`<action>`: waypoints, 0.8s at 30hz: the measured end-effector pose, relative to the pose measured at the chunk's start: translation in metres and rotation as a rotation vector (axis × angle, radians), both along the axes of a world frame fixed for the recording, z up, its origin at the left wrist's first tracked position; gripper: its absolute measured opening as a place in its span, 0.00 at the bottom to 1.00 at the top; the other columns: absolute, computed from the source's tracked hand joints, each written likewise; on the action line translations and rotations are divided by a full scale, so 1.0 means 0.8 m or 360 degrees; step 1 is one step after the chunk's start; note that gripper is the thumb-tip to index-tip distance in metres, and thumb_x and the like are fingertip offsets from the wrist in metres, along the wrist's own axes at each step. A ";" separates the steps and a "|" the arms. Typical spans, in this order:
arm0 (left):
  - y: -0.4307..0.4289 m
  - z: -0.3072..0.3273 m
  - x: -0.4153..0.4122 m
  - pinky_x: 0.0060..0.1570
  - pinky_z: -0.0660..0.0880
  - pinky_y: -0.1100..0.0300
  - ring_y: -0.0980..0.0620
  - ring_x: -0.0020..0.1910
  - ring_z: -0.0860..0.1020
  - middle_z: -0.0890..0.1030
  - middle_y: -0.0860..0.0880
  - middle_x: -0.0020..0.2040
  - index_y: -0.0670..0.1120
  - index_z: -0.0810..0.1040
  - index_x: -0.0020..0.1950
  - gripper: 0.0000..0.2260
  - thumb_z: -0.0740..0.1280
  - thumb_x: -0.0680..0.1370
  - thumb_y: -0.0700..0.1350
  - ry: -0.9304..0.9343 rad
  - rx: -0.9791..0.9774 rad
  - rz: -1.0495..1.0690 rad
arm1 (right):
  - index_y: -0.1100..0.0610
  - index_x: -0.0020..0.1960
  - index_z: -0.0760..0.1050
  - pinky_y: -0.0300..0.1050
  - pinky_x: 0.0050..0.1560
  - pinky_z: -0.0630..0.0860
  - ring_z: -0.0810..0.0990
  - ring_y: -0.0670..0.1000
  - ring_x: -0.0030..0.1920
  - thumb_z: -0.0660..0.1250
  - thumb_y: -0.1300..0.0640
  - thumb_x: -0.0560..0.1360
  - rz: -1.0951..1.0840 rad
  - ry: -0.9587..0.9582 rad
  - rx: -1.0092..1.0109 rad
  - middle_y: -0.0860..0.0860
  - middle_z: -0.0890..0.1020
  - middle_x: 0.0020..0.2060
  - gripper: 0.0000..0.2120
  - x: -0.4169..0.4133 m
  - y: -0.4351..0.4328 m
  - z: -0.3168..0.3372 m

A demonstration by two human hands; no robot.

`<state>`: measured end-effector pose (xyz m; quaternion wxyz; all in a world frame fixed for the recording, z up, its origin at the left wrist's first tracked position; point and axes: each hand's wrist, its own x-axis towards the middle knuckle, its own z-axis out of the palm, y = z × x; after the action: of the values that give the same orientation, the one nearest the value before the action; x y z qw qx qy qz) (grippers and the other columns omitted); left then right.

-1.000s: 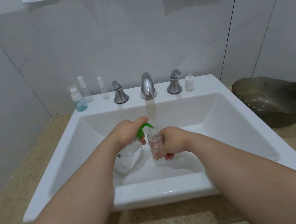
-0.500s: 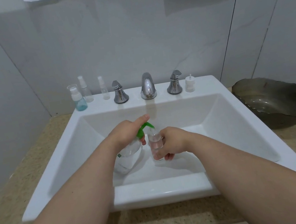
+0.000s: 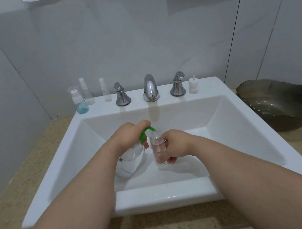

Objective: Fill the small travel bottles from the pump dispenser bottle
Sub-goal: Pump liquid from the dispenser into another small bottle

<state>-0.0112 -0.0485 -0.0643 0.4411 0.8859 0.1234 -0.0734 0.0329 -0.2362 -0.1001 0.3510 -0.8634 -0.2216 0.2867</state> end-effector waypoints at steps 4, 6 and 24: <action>-0.002 0.002 -0.002 0.38 0.68 0.55 0.50 0.30 0.68 0.87 0.45 0.38 0.41 0.81 0.33 0.25 0.60 0.78 0.58 0.0002 -0.0038 -0.0012 | 0.55 0.52 0.78 0.48 0.47 0.85 0.85 0.50 0.34 0.82 0.59 0.67 0.0014 -0.0005 -0.0026 0.55 0.84 0.51 0.18 -0.001 0.001 0.001; -0.003 0.002 -0.002 0.35 0.67 0.56 0.50 0.29 0.67 0.87 0.45 0.37 0.40 0.81 0.34 0.24 0.60 0.78 0.57 0.0005 -0.0052 -0.0017 | 0.54 0.52 0.77 0.47 0.46 0.85 0.84 0.50 0.33 0.82 0.60 0.68 0.0028 -0.0004 -0.0028 0.55 0.84 0.52 0.18 -0.003 0.001 0.001; -0.003 0.001 -0.003 0.45 0.71 0.54 0.51 0.32 0.71 0.87 0.48 0.37 0.44 0.83 0.33 0.31 0.60 0.78 0.69 0.0023 -0.0016 0.0017 | 0.59 0.55 0.77 0.50 0.46 0.86 0.85 0.51 0.35 0.82 0.60 0.67 -0.0025 0.0009 0.0000 0.58 0.85 0.51 0.21 0.002 0.001 -0.005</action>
<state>-0.0137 -0.0508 -0.0636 0.4451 0.8824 0.1310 -0.0782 0.0349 -0.2351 -0.1044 0.3538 -0.8643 -0.2139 0.2864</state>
